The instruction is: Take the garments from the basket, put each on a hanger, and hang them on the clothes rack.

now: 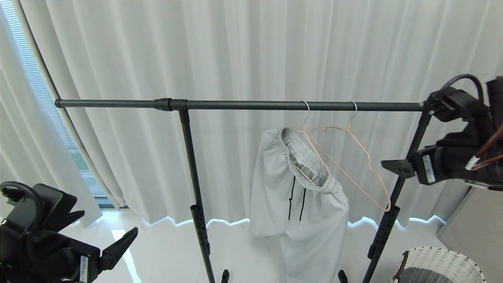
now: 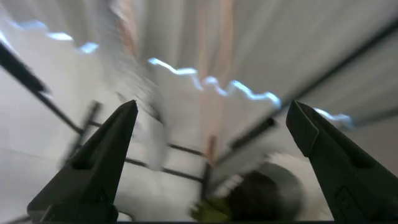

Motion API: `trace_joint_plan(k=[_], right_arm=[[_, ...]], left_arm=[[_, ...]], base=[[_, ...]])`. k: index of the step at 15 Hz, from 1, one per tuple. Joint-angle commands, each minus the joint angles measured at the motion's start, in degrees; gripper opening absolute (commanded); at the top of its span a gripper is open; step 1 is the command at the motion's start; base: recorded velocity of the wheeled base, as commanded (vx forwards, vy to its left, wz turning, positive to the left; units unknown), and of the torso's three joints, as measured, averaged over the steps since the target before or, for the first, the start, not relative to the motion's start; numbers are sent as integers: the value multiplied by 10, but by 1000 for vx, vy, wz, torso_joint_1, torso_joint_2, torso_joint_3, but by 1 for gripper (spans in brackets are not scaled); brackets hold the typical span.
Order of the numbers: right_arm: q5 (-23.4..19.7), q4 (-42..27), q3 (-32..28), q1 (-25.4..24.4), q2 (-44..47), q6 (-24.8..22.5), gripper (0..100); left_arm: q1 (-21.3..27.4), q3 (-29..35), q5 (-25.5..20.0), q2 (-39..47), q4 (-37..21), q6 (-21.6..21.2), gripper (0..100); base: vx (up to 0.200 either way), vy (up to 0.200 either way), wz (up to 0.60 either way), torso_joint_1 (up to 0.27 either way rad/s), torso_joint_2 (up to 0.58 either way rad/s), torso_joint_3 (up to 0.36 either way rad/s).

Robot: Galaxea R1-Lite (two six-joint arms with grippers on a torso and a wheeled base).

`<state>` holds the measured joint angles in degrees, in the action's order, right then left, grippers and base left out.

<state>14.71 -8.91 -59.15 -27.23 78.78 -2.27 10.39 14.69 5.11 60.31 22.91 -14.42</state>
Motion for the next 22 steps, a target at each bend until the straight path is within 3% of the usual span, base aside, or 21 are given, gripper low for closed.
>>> trace_joint_plan(k=[1, 3, 6, 8, 13, 22], right_arm=[[-4, -5, 61, 67, -93, -54, 100], [-5, -1, 100, 126, -124, -100, 100], [-1, 30, 140, 175, -132, -113, 100], [-1, 65, 151, 196, -132, -123, 100], [0, 85, 153, 218, -129, -155, 100], [1, 99, 155, 218, -128, -163, 100]], left_arm=[[-25, -1, 0, -8, 0, 0, 100], [-71, 0, 0, -12, 0, 0, 100], [-127, -6, 0, -23, -1, 0, 100], [-154, -8, 23, -22, -1, -3, 100], [-156, -30, 44, -35, -1, -4, 100], [-156, -29, 44, -43, -1, -3, 100]], base=[[-200, 0, 0, 12, 2, -12], [-200, 0, 0, -2, -5, 10], [-200, 0, 0, -4, -1, 7], [-200, 0, 0, 2, -2, 2], [-200, 0, 0, 1, 2, 2], [0, 0, 0, -27, 64, 36]])
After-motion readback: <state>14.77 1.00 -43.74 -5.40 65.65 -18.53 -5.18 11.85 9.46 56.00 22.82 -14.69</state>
